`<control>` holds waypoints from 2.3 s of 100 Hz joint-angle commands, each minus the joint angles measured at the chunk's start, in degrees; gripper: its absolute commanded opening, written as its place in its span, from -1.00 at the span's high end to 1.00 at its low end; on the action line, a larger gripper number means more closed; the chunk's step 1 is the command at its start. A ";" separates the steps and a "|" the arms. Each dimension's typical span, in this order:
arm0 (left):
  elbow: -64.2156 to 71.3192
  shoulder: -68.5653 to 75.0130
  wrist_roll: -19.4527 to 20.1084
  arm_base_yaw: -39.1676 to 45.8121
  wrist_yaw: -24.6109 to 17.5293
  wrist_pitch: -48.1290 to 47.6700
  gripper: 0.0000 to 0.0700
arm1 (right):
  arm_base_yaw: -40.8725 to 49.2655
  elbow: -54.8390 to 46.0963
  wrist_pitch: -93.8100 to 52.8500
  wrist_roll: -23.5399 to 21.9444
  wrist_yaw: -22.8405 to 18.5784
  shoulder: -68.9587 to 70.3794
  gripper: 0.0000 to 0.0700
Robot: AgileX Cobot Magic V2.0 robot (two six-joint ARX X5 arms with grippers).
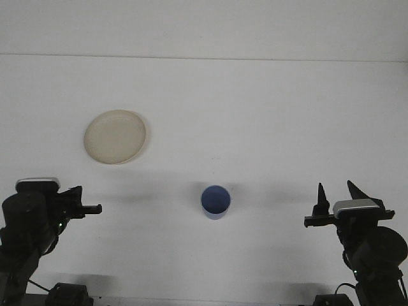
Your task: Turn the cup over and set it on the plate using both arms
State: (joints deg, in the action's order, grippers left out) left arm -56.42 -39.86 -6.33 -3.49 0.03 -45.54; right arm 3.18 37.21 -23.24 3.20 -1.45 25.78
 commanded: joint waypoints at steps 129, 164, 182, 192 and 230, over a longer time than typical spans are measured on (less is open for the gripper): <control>-20.59 -24.96 -0.46 -14.97 -6.47 -8.15 -0.35 | -0.04 0.48 0.72 -0.22 0.04 0.15 -0.27; -30.45 -44.87 -0.35 -31.41 -6.47 -7.17 -0.35 | -0.04 0.48 0.72 -0.22 0.04 0.15 -0.27; -32.76 -50.93 -0.20 -37.70 -6.49 -4.94 -0.35 | -0.04 0.48 0.70 -0.22 0.02 0.15 -0.27; -33.20 -53.16 -0.22 -40.00 -6.49 -3.74 -0.35 | -0.04 0.48 0.70 -0.22 0.04 0.15 -0.27; -33.20 -60.61 -0.15 -42.27 -6.49 -0.52 -0.35 | -0.02 0.48 0.70 -0.24 0.02 0.15 -0.27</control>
State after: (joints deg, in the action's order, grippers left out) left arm -88.33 -98.50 -6.61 -45.25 -6.24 -46.41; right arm 3.18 37.21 -23.24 3.20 -1.45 25.78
